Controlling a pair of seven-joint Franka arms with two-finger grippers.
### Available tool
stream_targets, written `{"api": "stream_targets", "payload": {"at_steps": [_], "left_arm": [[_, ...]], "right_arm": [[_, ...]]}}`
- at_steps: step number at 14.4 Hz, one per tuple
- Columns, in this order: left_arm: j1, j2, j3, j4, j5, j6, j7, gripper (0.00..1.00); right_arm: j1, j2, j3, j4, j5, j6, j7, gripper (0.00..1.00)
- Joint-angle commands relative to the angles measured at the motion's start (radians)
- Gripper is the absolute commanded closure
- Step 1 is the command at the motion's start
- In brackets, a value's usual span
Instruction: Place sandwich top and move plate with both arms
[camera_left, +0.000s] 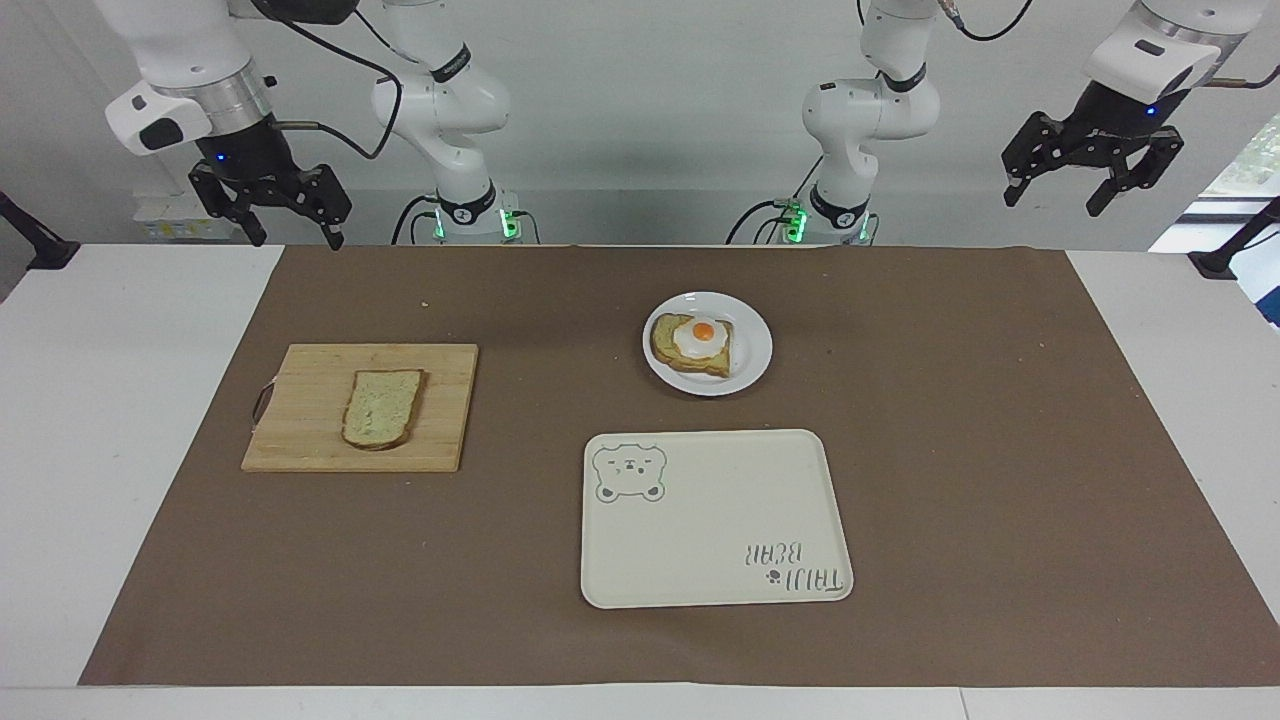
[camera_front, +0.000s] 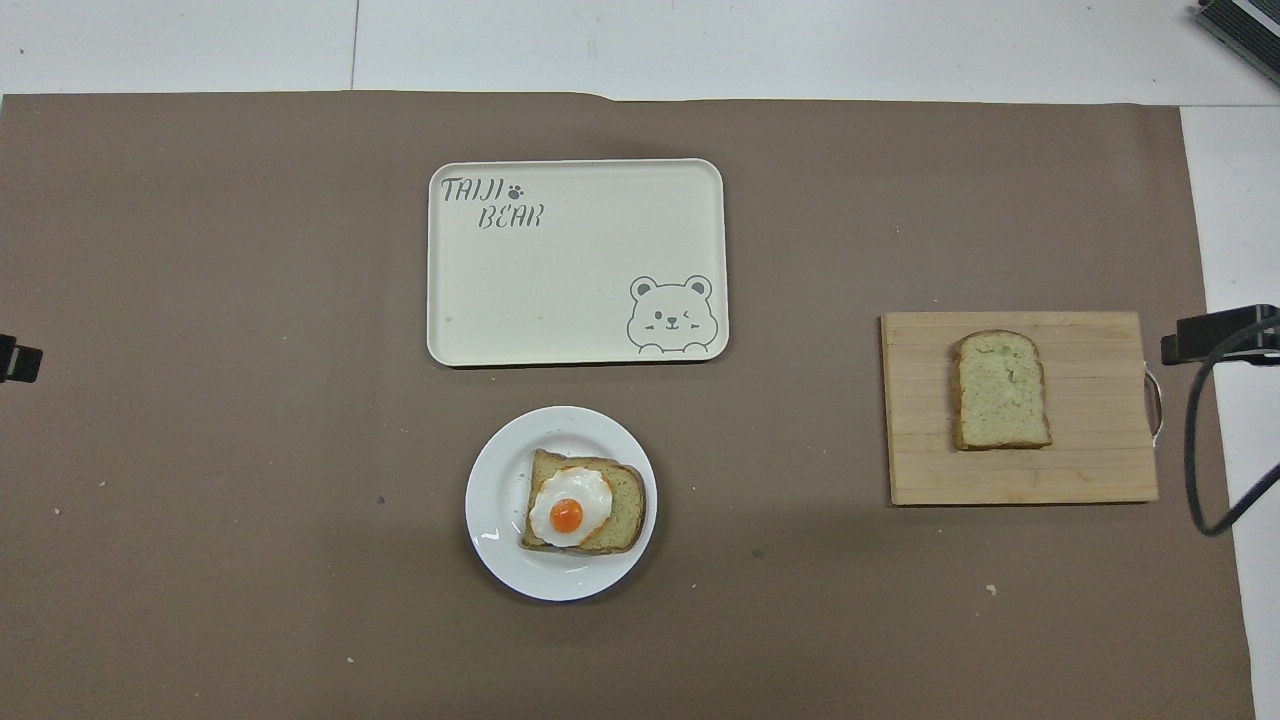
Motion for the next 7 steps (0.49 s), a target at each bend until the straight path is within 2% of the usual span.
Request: {"api": "stream_targets", "payload": {"at_steps": [1,7], "left_arm": [[0.003,-0.009,0.002,0.005,-0.011,-0.017,-0.01,0.0],[-0.01,-0.023,-0.009,-0.012,-0.011,-0.059,-0.008,0.0]], "right_arm": [[-0.007,-0.009,0.003,-0.013,0.01,0.015,-0.016,0.0],[-0.007,-0.009,0.003,-0.015,0.01,0.015,-0.016,0.0]]}}
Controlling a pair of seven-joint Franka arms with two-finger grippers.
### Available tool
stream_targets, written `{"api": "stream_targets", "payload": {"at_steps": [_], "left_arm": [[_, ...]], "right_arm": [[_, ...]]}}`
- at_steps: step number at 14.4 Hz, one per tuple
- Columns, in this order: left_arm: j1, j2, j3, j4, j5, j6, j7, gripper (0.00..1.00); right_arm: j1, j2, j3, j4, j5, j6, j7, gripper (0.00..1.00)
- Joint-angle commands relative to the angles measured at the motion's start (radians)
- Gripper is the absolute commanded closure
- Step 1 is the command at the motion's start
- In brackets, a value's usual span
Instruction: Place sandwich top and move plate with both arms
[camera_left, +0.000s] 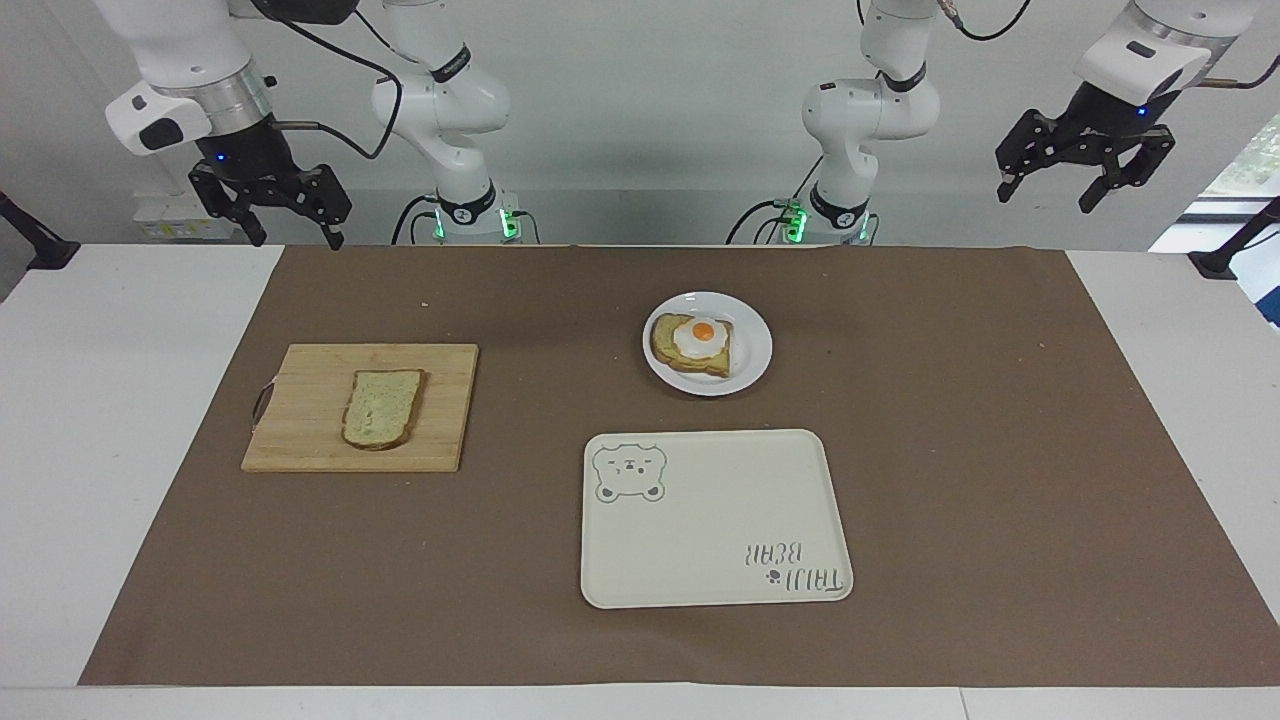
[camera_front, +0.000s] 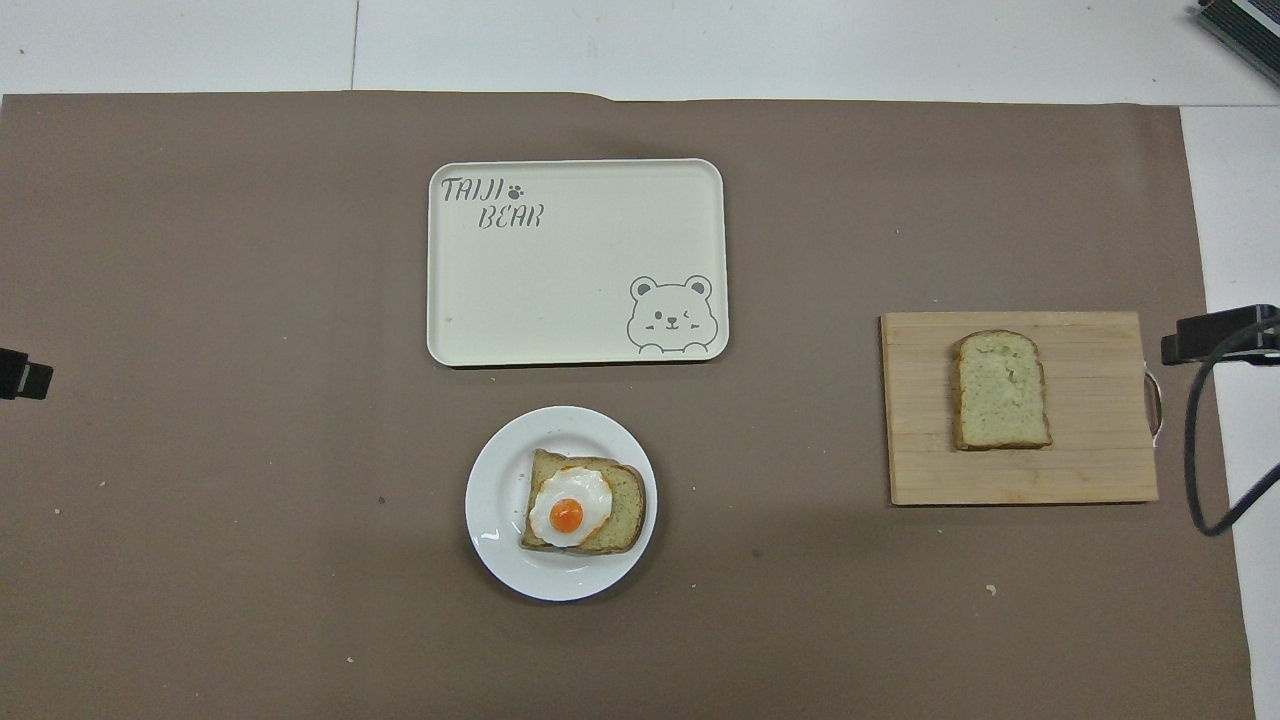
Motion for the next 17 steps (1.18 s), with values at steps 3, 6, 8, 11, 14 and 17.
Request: {"api": "stream_targets", "payload": {"at_steps": [3,6,8,11,14,17], "left_arm": [[-0.008,-0.02,0.003,-0.017,-0.011,-0.015,-0.01,0.0],[-0.009,-0.02,0.003,-0.017,-0.011,-0.009,-0.008,0.0],[-0.009,-0.02,0.003,-0.017,-0.011,-0.005,-0.01,0.0],[-0.009,-0.02,0.003,-0.017,-0.011,-0.003,-0.012,0.0],[-0.008,-0.02,0.003,-0.017,-0.011,0.011,-0.012,0.0],[-0.008,-0.02,0.003,-0.024,-0.014,0.029,-0.013,0.0]], "right_arm": [[-0.007,-0.011,0.003,-0.015,0.01,0.015,-0.015,0.0],[-0.007,-0.011,0.003,-0.015,0.01,0.015,-0.015,0.0],[-0.007,-0.011,0.003,-0.015,0.01,0.015,-0.016,0.0],[-0.007,-0.011,0.003,-0.015,0.01,0.015,-0.015,0.0],[-0.007,-0.011,0.003,-0.015,0.01,0.015,-0.015,0.0],[-0.007,-0.011,0.003,-0.016,0.01,0.015,-0.015,0.0]]}}
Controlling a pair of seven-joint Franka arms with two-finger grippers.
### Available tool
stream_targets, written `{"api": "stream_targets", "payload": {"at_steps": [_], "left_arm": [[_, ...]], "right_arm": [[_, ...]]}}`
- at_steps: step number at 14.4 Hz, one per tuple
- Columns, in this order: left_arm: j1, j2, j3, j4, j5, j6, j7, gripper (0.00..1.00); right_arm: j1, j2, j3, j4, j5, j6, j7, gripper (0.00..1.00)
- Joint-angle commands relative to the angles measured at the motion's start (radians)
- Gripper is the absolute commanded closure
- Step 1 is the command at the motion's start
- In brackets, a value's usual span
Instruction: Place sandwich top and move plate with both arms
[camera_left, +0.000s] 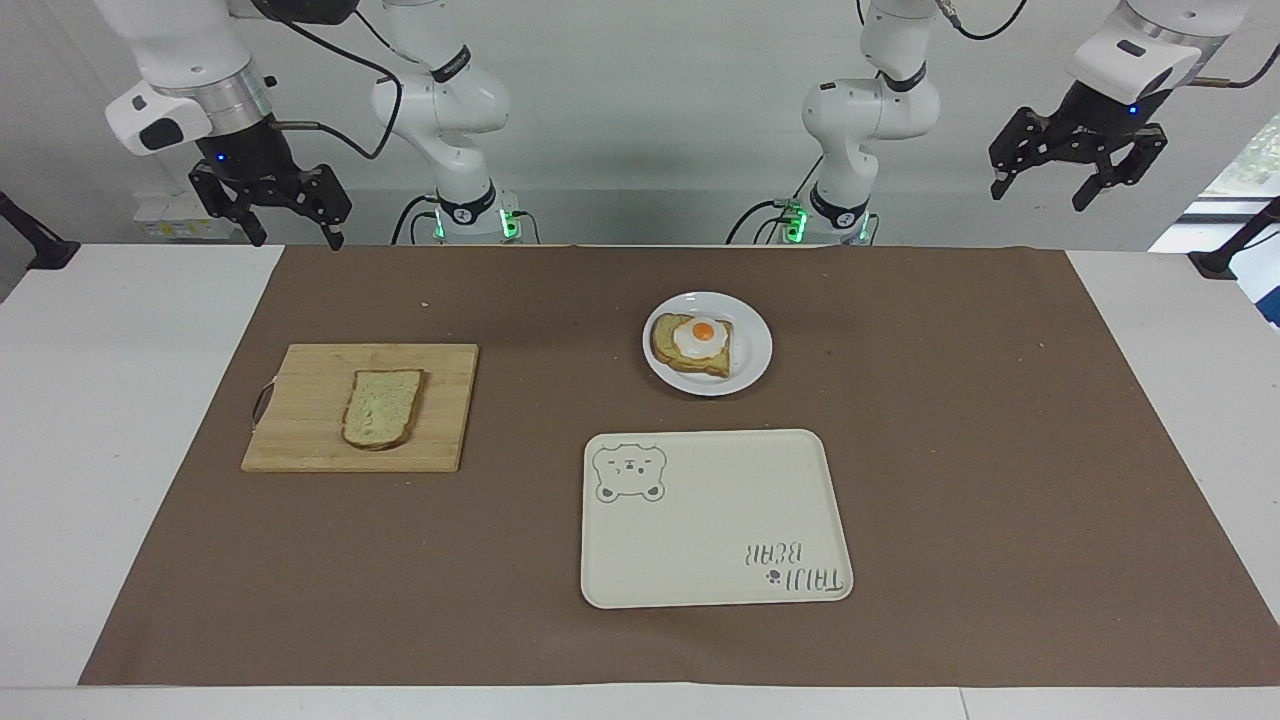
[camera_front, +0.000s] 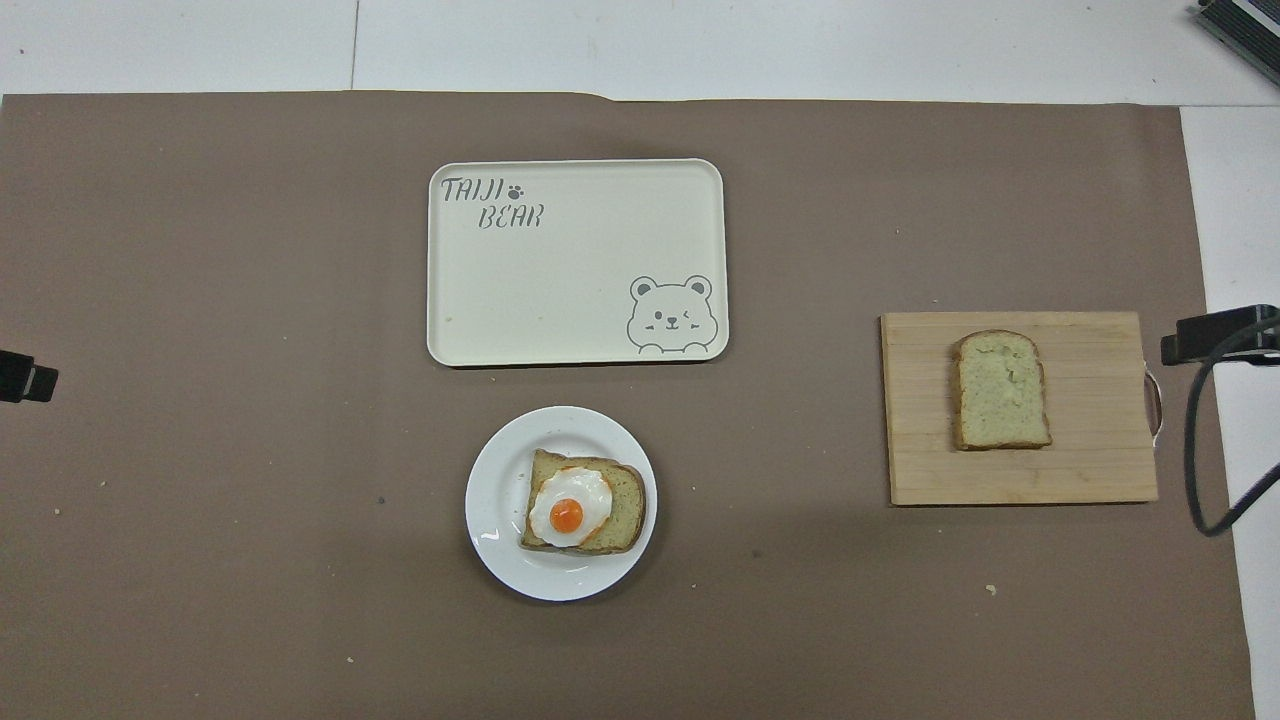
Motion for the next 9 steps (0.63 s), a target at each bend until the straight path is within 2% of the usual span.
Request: {"api": "stream_targets", "payload": {"at_steps": [1,9], "left_arm": [[-0.008,-0.02,0.006,-0.027,-0.015,0.024,-0.013,0.0],[-0.011,-0.043,0.005,-0.064,-0.035,0.044,-0.015,0.0]], "right_arm": [[-0.008,-0.011,0.003,-0.016,0.01,0.015,-0.015,0.0],[-0.007,-0.014,0.003,-0.021,0.01,0.015,-0.015,0.0]]}}
